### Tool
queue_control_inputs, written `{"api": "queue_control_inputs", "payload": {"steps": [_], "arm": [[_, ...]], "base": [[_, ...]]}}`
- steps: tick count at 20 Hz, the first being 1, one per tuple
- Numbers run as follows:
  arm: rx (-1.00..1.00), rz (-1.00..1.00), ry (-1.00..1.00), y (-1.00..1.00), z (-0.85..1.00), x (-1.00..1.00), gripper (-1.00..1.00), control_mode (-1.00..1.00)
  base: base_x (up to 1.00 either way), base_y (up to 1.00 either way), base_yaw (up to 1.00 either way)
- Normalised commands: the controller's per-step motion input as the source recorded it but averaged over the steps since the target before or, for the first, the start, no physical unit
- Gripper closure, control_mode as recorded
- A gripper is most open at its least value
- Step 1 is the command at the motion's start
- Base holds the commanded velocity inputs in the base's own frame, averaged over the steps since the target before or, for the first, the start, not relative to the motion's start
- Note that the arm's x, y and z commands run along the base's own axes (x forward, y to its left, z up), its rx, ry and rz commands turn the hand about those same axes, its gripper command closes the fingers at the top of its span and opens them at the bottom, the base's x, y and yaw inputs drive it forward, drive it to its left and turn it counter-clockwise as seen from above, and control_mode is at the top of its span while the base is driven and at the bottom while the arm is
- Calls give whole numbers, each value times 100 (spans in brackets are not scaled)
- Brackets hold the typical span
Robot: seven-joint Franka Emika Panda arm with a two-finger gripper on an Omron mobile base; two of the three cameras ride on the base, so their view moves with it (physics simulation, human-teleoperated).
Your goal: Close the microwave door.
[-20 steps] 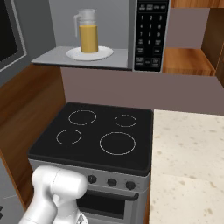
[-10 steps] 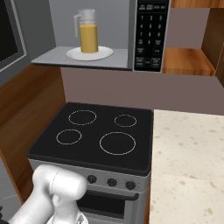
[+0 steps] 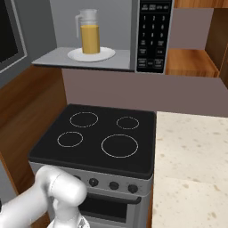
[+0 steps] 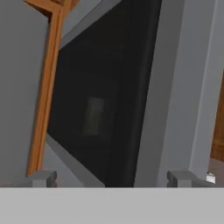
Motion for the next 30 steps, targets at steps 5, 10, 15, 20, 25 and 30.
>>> {"api": "queue_control_inputs", "payload": {"steps": [5, 10, 15, 20, 25, 30], "arm": [[0, -27, -2, -63, -8, 26, -100, -100], [2, -12, -10, -100, 0, 2, -100, -100], [6, -3, -12, -100, -1, 0, -100, -100], [11, 6, -15, -100, -8, 17, -100, -100], [6, 29, -6, -100, -13, 46, -100, -100], [0, 31, 0, -100, -3, 76, -100, -100]], "base": [[0, 0, 0], [0, 0, 0], [0, 0, 0], [0, 0, 0], [0, 0, 0], [0, 0, 0]]}}
